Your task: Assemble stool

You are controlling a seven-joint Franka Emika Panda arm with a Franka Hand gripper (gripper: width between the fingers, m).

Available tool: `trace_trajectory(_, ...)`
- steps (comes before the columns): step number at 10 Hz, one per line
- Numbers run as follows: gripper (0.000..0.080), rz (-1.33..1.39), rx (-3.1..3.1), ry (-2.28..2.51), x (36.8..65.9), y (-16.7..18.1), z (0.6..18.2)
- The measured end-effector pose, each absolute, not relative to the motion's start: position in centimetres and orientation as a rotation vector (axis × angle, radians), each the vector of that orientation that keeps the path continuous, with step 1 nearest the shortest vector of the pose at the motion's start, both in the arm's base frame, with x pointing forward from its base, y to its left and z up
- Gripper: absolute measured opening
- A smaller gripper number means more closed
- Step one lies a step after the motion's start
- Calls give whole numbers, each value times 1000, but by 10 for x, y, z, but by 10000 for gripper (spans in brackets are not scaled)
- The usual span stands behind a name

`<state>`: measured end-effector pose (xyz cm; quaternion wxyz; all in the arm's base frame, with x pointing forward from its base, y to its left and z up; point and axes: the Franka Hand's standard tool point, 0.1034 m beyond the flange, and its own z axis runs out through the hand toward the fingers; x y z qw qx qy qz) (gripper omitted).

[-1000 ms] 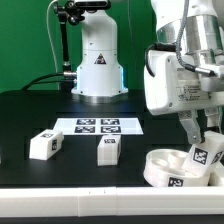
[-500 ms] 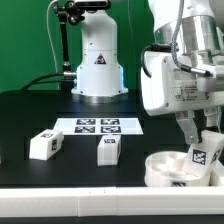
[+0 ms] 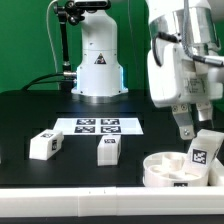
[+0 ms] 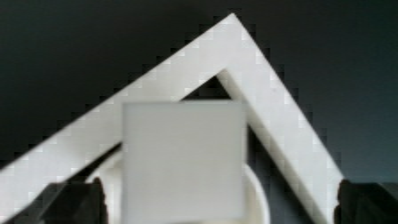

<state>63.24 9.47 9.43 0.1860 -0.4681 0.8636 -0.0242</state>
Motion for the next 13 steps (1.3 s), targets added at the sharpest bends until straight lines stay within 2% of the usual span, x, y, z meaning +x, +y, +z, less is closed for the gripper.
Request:
trace_trajectory(1,649,-61,-1315,2434,634,90,97)
trace_trajectory(5,649,-62,-1451,2388,630,90,92)
trace_trajectory(8,649,-45,-1994,2073,631,57,90)
trace_trajectory(10,649,-5,-2075,2006,633,41,88)
trace_trajectory(13,649,-4,-2079,2005,632,42,87)
